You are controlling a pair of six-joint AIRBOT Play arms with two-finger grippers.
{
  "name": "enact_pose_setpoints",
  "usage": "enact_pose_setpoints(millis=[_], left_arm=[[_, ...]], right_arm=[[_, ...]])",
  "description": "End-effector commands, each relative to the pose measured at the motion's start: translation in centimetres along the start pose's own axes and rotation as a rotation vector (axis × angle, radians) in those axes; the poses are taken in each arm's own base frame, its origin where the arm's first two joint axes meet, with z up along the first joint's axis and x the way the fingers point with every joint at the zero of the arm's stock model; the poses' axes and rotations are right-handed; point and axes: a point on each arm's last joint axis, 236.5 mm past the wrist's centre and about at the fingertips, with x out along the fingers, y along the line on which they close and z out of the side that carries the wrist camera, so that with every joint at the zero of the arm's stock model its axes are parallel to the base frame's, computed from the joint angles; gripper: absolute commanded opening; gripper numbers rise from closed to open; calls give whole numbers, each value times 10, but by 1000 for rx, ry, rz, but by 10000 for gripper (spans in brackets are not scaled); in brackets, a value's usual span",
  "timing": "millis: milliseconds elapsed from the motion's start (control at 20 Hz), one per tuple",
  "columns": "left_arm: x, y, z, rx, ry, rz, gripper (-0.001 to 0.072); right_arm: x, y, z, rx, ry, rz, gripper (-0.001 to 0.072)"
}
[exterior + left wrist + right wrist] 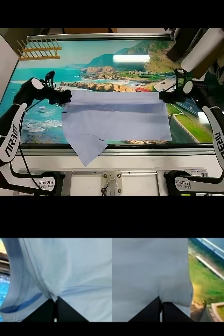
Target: Fold the clothes and pants, and hang the long-sleeved shirts on hangers.
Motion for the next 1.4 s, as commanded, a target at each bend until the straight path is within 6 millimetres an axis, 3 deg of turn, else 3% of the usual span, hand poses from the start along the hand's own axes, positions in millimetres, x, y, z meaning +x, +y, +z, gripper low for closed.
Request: enact_pose_setpoints(millis=[0,100,150,200,250,300,350,450,550,650,800,950,1150,1350], left_arm=[[13,7,-29,-5,37,7,8],[18,9,-37,-19,55,8,9],[18,10,-39,-23,62,8,107],[15,8,-38,-23,64,5,441],[8,5,-35,-18,48,2,554],[-3,1,-30,-7,19,-1,539],[-17,-3,-24,4,-18,-2,539],[-49,-9,-22,8,-79,-8,539],[-63,-14,-42,-11,-87,-15,539],[-63,-19,-68,-5,-62,-22,539],[-59,-32,-99,37,-38,-31,539],[-54,-44,-114,79,-14,-41,539],[-49,-50,-118,89,4,-49,540],[-47,-50,-118,85,11,-51,539]], right_arm=[[14,-1,-40,21,82,7,14],[17,3,-48,42,101,27,24],[16,7,-48,58,105,45,46],[15,13,-47,72,102,69,292],[11,17,-45,85,92,85,547],[3,17,-41,82,74,86,555],[-12,16,-38,79,55,87,517],[-47,-2,-45,44,56,31,510],[-76,-30,-78,65,112,-31,511],[-87,-52,-128,217,188,-44,513],[-80,-64,-201,539,258,-35,514],[-58,-57,-237,768,252,16,514],[-28,-37,-243,868,194,108,513],[-18,-35,-224,809,87,105,512]])
